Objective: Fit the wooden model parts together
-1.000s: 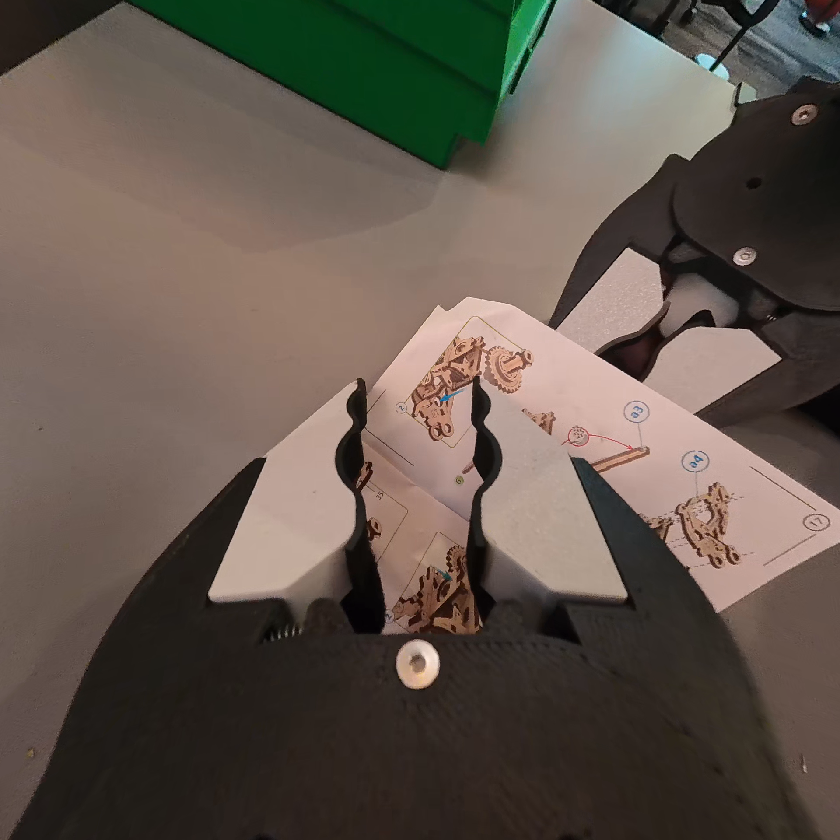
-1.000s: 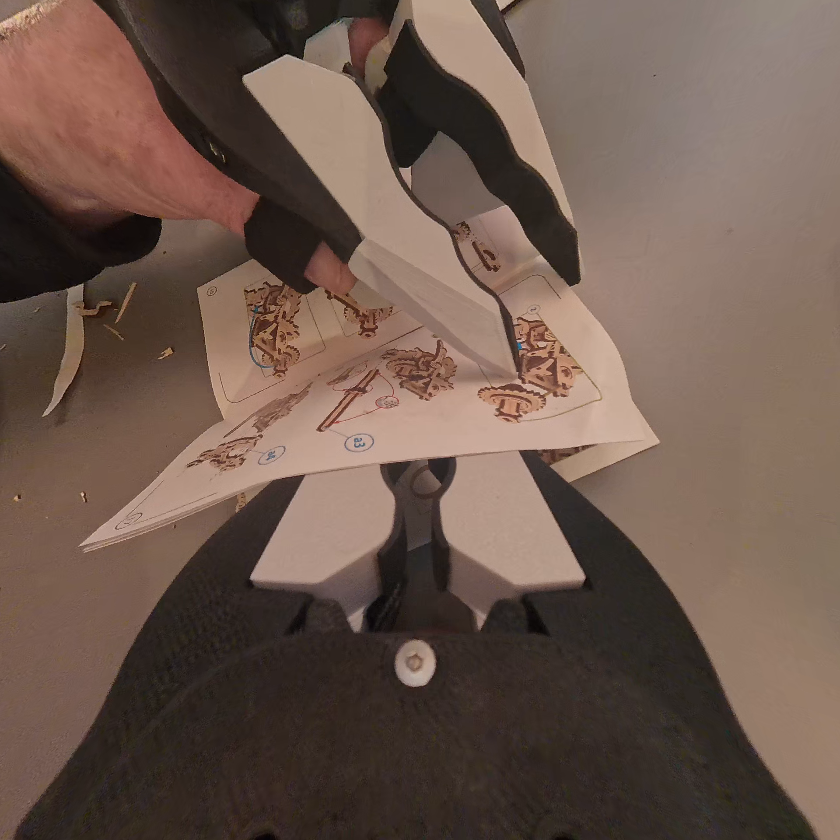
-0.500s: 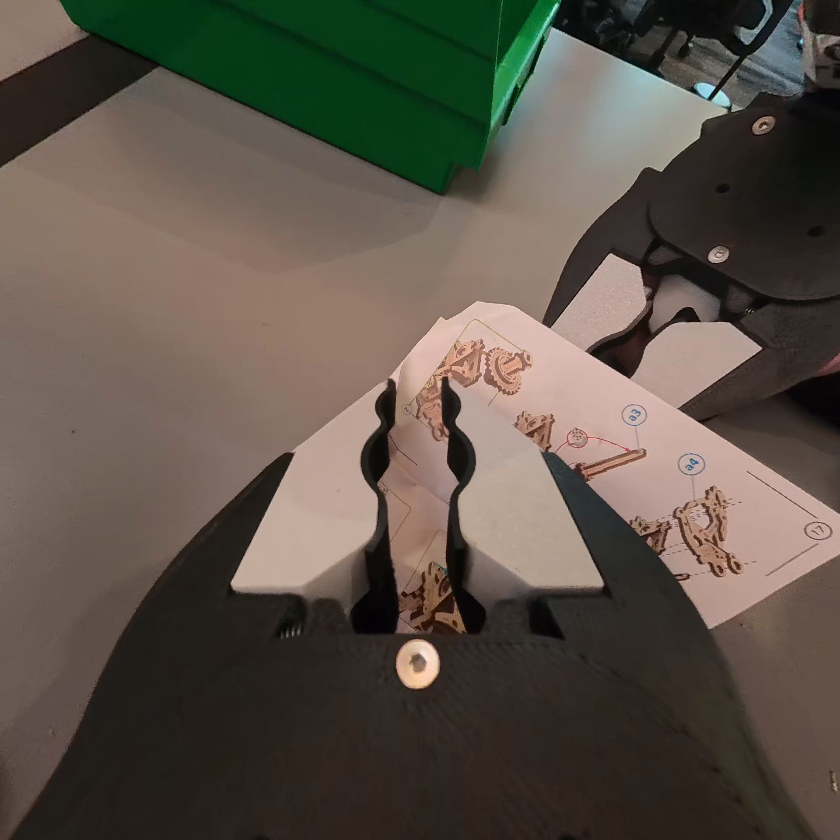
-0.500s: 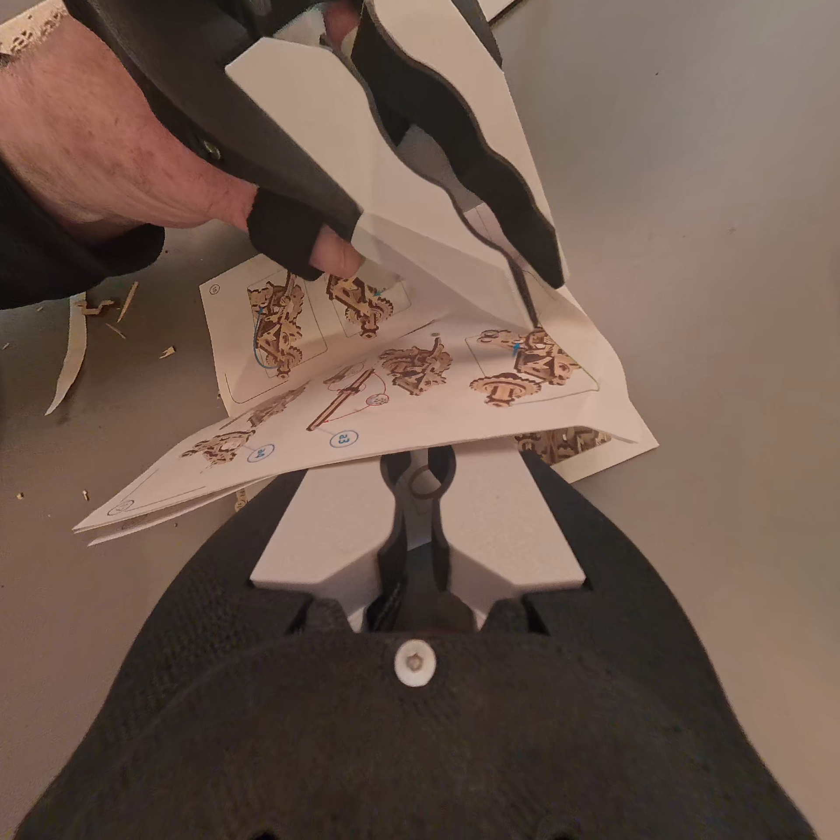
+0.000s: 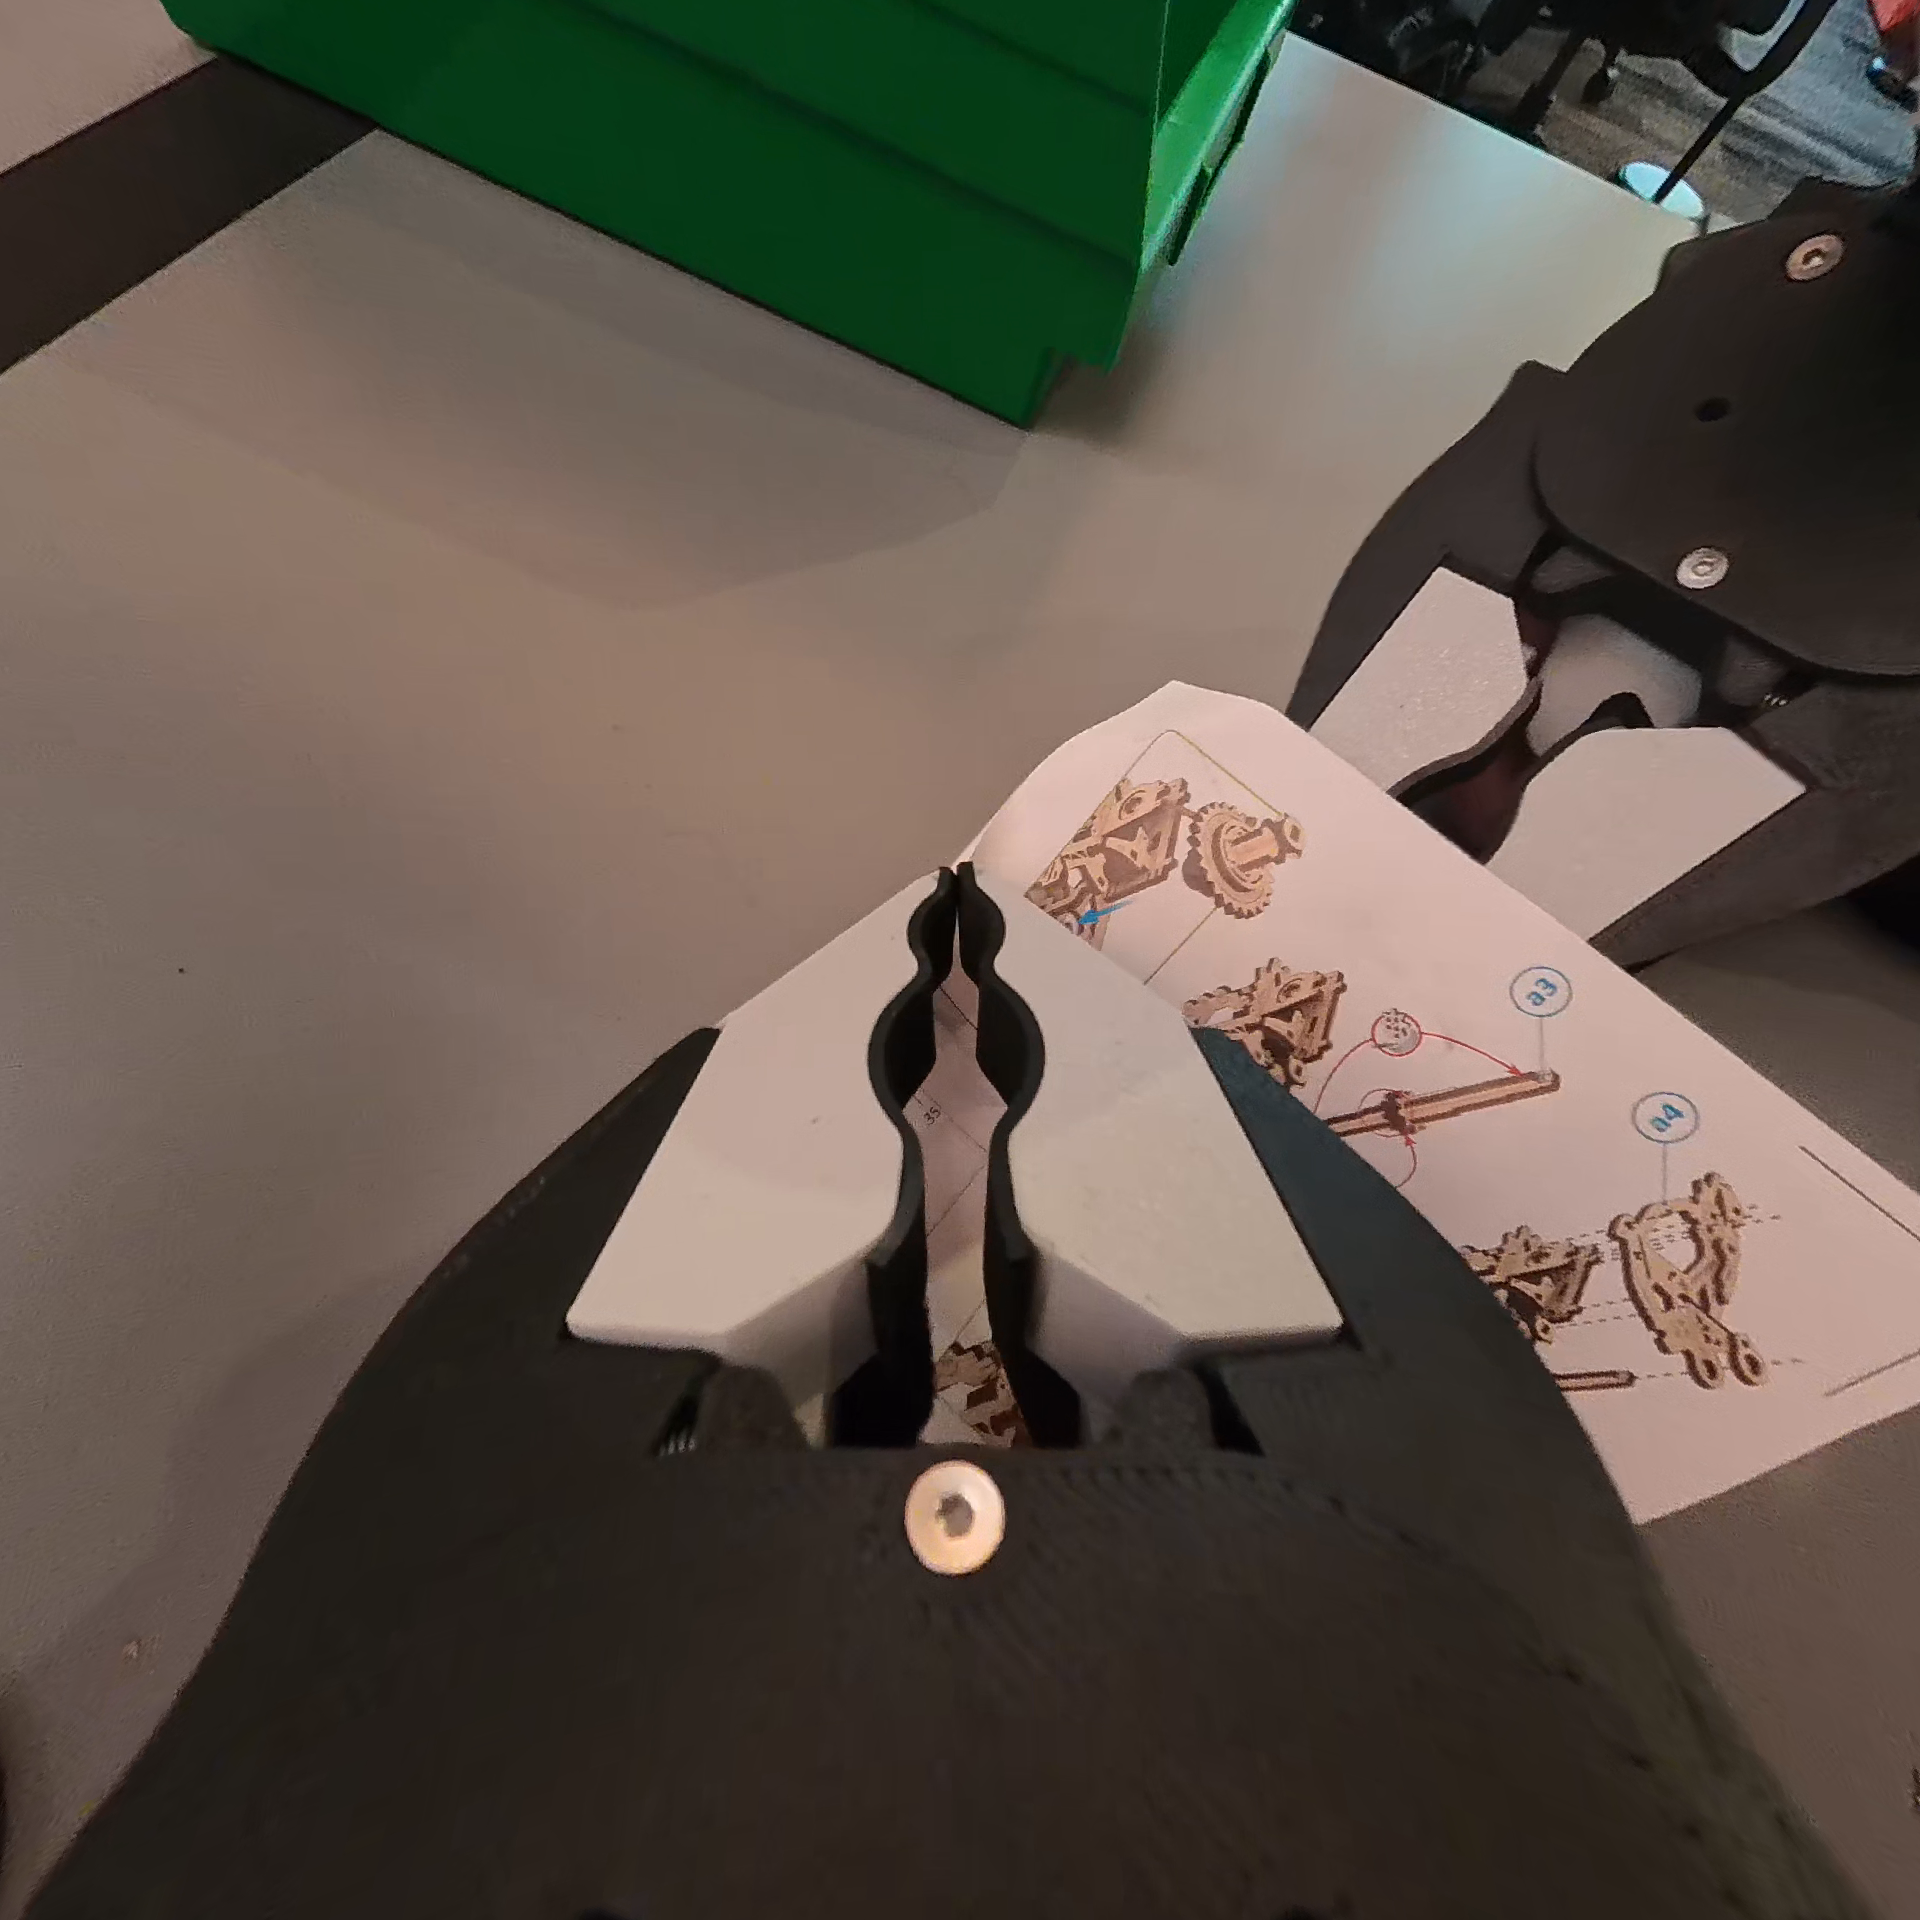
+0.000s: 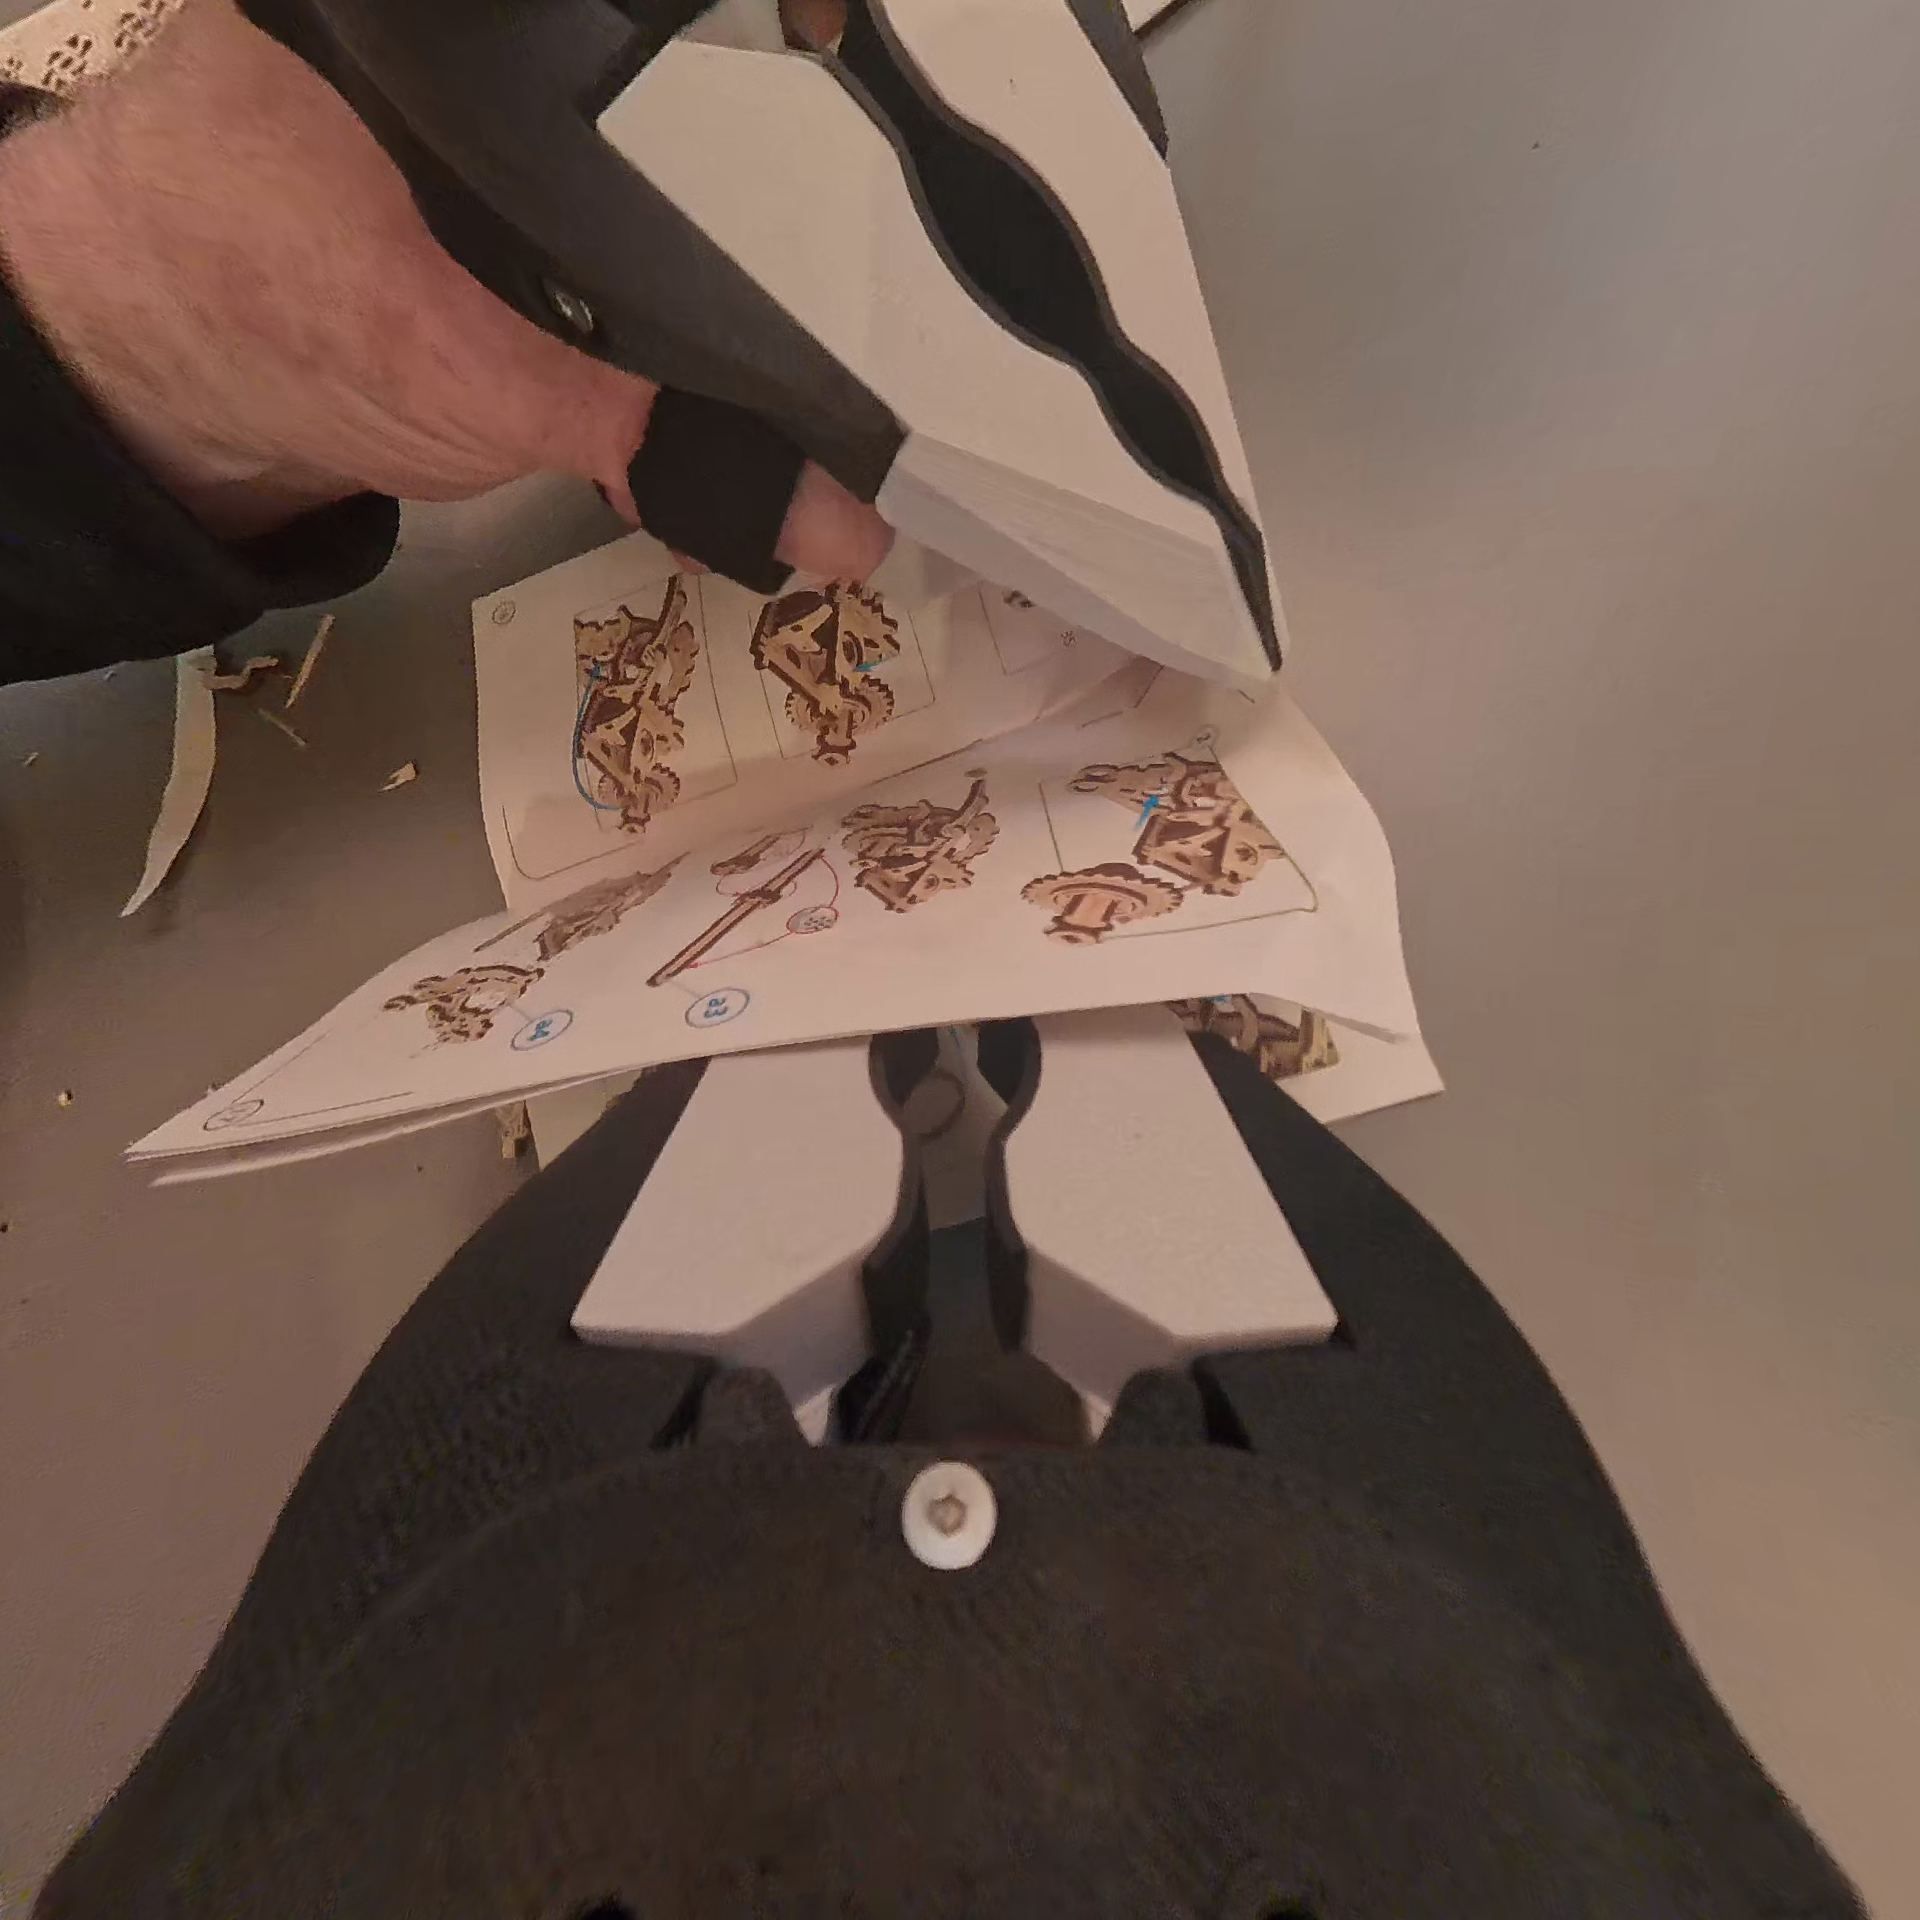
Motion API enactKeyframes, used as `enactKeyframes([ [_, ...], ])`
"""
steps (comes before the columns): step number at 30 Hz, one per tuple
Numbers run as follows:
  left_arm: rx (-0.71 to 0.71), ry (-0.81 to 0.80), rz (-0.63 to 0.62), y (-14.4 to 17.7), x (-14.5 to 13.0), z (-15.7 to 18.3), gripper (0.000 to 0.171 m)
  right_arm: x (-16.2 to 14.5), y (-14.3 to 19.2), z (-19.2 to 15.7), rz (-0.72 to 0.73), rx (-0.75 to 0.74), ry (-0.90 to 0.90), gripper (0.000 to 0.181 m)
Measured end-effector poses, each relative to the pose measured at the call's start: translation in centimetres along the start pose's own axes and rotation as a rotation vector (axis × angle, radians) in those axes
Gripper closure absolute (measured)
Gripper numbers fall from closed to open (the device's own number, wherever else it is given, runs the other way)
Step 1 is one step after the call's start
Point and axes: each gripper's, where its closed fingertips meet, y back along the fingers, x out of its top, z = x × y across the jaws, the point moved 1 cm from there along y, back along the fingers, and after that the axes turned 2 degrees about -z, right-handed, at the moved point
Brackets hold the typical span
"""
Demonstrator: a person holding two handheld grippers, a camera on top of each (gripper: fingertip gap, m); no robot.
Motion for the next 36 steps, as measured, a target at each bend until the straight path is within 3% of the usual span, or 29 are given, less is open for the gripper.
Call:
enactKeyframes([
  [8,-0.043,0.041,0.027,0.3,0.2,-0.1,0.171,-1.1,3.1,1.8,0.009,-0.073,-0.045,0.181],
  [13,-0.074,0.064,0.056,0.7,0.4,0.0,0.171,0.5,6.8,4.1,0.138,-0.142,-0.077,0.176],
  [16,-0.076,0.055,0.048,0.6,0.4,0.1,0.171,0.6,6.2,4.8,0.109,-0.142,-0.069,0.161],
  [20,-0.082,0.056,0.058,0.7,0.5,0.1,0.171,0.8,5.0,4.7,0.098,-0.103,-0.067,0.155],
  [32,-0.086,0.053,0.059,0.7,0.5,0.2,0.171,1.6,4.8,1.9,0.153,-0.009,-0.02,0.147],
  [36,-0.088,0.044,0.05,0.6,0.4,0.3,0.171,2.1,4.9,1.5,0.146,-0.062,0.029,0.147],
])
